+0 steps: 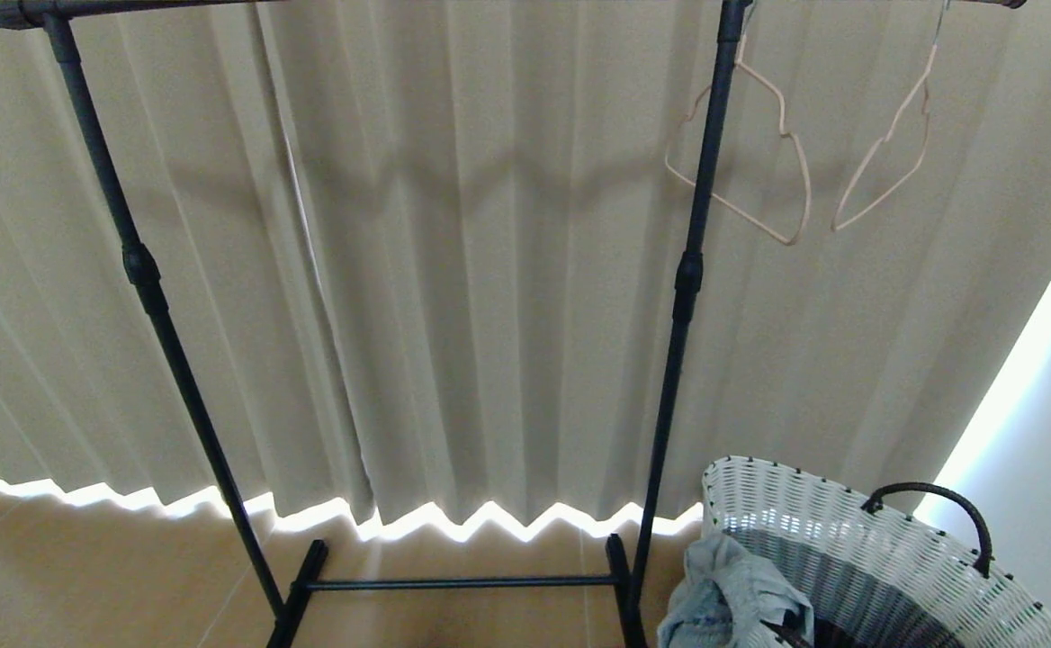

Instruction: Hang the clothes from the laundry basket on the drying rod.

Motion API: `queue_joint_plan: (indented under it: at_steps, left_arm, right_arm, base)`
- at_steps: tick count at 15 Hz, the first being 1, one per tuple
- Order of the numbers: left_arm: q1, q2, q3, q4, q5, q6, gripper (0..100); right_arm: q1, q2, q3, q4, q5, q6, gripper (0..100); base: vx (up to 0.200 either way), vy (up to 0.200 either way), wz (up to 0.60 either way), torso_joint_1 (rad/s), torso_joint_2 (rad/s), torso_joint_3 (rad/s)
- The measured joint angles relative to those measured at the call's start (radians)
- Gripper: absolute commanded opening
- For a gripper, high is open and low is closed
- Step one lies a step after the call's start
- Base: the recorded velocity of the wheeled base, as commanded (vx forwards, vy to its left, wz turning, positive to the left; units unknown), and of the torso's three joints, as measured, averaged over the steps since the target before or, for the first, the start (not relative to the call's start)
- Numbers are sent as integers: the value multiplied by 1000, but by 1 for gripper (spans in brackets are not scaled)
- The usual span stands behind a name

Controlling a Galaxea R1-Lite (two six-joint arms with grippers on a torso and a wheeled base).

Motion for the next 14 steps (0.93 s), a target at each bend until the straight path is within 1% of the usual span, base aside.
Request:
queue_joint_plan:
  at_steps: [3,6,8,11,14]
  left_arm:
    - [0,0,1,0,0,0,100]
    - [0,0,1,0,0,0,100]
    - [0,0,1,0,0,0,100]
    - [0,0,1,1,-1,1,100]
    - [0,0,1,1,-1,0,100]
  right_arm:
    - [8,277,-40,16,-20,-106,100]
    - [23,589,-54,-50,-27,-228,100]
    - [67,758,-56,-84,-28,-285,100]
    - [146,942,-42,-102,-24,-305,100]
    - [169,1091,-27,-157,-24,-307,100]
  base:
    - [0,0,0,0,0,0]
    - [0,0,0,0,0,0]
    - [0,0,0,0,0,0]
    - [0,0,0,0,0,0]
    - [0,0,0,0,0,0]
